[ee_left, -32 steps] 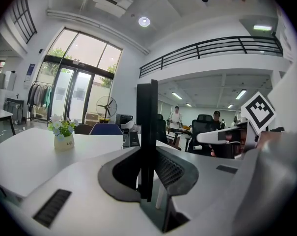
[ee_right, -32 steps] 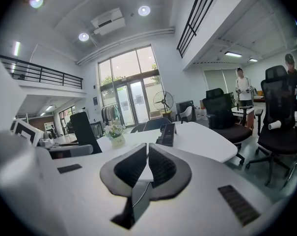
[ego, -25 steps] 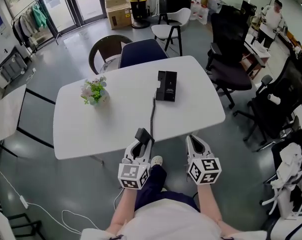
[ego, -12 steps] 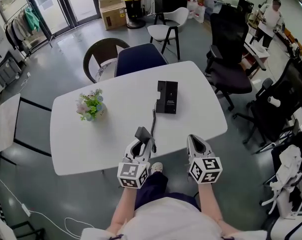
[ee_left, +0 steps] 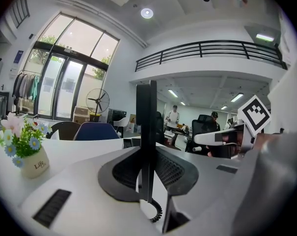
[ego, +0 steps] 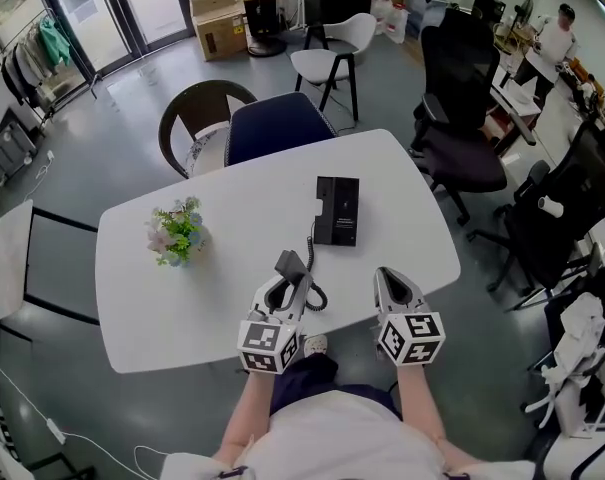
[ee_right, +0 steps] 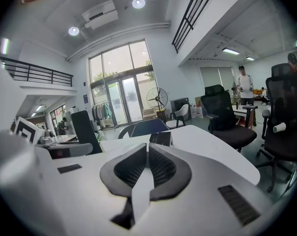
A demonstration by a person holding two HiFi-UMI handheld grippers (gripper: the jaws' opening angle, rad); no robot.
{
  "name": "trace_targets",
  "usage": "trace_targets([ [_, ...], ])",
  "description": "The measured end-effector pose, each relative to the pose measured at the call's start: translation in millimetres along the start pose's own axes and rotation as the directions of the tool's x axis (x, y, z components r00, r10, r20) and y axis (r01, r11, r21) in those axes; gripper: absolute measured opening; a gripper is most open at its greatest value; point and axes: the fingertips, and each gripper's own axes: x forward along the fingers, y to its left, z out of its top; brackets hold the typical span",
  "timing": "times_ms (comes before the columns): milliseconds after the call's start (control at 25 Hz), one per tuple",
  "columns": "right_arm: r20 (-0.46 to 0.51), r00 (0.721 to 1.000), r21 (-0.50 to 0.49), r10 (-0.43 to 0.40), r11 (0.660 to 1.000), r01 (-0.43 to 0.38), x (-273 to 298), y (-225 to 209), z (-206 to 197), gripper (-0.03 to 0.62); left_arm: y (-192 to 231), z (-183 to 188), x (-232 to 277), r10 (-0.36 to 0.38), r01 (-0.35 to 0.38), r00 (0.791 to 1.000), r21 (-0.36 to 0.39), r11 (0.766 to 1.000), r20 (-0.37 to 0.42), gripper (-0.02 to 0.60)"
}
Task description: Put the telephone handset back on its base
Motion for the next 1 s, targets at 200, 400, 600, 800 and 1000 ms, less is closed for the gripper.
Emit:
trace_targets([
  [200,0.009,1.0,0.008,-0.019,1.0,0.019,18.7,-6.3,6.8,0.035,10.8,4.0,20.5,-0.025,0.025,1.0,0.013,1.0,-0.011,0.086],
  [400,0.022,0.999,0.011,-0.043,0.999,0.043,28.9,-9.0,13.4,0.035,19.9,7.4,31.7,-0.051,0.051,0.998,0.018,0.999,-0.023,0.086],
  [600,0.014,0.998,0.013,-0.064,0.998,0.063,30.1,-8.6,10.5,0.035,23.4,1.3,32.6,-0.07,0.071,0.997,0.011,0.997,-0.042,0.086],
  [800,0.003,0.998,0.009,-0.068,0.998,0.068,27.5,-4.9,6.2,0.035,25.7,-4.2,28.2,-0.073,0.073,0.996,-0.004,0.997,-0.054,0.086],
  [1000,-0.013,0.998,0.012,-0.064,0.998,0.064,26.3,-2.0,0.4,0.035,24.0,-3.3,25.3,-0.077,0.077,0.995,-0.015,0.997,-0.056,0.086],
])
